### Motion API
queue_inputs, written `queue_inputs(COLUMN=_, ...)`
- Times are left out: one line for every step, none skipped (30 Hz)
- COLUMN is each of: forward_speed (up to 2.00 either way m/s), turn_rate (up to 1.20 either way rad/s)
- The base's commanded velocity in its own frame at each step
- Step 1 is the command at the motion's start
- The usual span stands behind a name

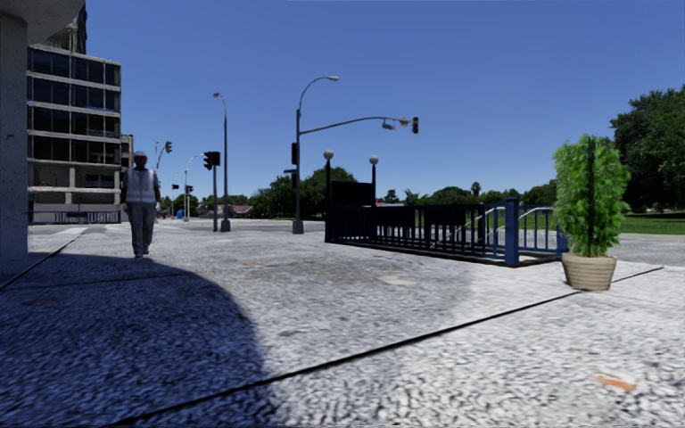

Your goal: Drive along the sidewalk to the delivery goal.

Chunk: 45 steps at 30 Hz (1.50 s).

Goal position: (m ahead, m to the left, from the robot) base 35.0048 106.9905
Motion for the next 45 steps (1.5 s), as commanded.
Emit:
queue_inputs(forward_speed=2.00, turn_rate=0.00)
queue_inputs(forward_speed=2.00, turn_rate=0.00)
queue_inputs(forward_speed=2.00, turn_rate=0.00)
queue_inputs(forward_speed=2.00, turn_rate=0.00)
queue_inputs(forward_speed=2.00, turn_rate=0.00)
queue_inputs(forward_speed=2.00, turn_rate=0.00)
queue_inputs(forward_speed=2.00, turn_rate=0.00)
queue_inputs(forward_speed=2.00, turn_rate=0.01)
queue_inputs(forward_speed=2.00, turn_rate=0.07)
queue_inputs(forward_speed=2.00, turn_rate=0.09)
queue_inputs(forward_speed=2.00, turn_rate=0.09)
queue_inputs(forward_speed=2.00, turn_rate=0.10)
queue_inputs(forward_speed=2.00, turn_rate=0.10)
queue_inputs(forward_speed=2.00, turn_rate=0.11)
queue_inputs(forward_speed=2.00, turn_rate=0.11)
queue_inputs(forward_speed=2.00, turn_rate=0.20)
queue_inputs(forward_speed=2.00, turn_rate=0.34)
queue_inputs(forward_speed=2.00, turn_rate=0.38)
queue_inputs(forward_speed=2.00, turn_rate=0.38)
queue_inputs(forward_speed=2.00, turn_rate=0.39)
queue_inputs(forward_speed=2.00, turn_rate=0.39)
queue_inputs(forward_speed=2.00, turn_rate=0.39)
queue_inputs(forward_speed=2.00, turn_rate=0.39)
queue_inputs(forward_speed=2.00, turn_rate=0.39)
queue_inputs(forward_speed=2.00, turn_rate=0.39)
queue_inputs(forward_speed=2.00, turn_rate=0.39)
queue_inputs(forward_speed=2.00, turn_rate=0.39)
queue_inputs(forward_speed=2.00, turn_rate=0.39)
queue_inputs(forward_speed=2.00, turn_rate=0.39)
queue_inputs(forward_speed=2.00, turn_rate=0.39)
queue_inputs(forward_speed=2.00, turn_rate=0.27)
queue_inputs(forward_speed=2.00, turn_rate=0.02)
queue_inputs(forward_speed=2.00, turn_rate=0.02)
queue_inputs(forward_speed=2.00, turn_rate=0.00)
queue_inputs(forward_speed=2.00, turn_rate=0.00)
queue_inputs(forward_speed=2.00, turn_rate=0.00)
queue_inputs(forward_speed=2.00, turn_rate=0.00)
queue_inputs(forward_speed=2.00, turn_rate=0.00)
queue_inputs(forward_speed=2.00, turn_rate=0.00)
queue_inputs(forward_speed=2.00, turn_rate=0.00)
queue_inputs(forward_speed=2.00, turn_rate=0.08)
queue_inputs(forward_speed=2.00, turn_rate=0.08)
queue_inputs(forward_speed=2.00, turn_rate=0.14)
queue_inputs(forward_speed=2.00, turn_rate=0.22)
queue_inputs(forward_speed=2.00, turn_rate=0.35)
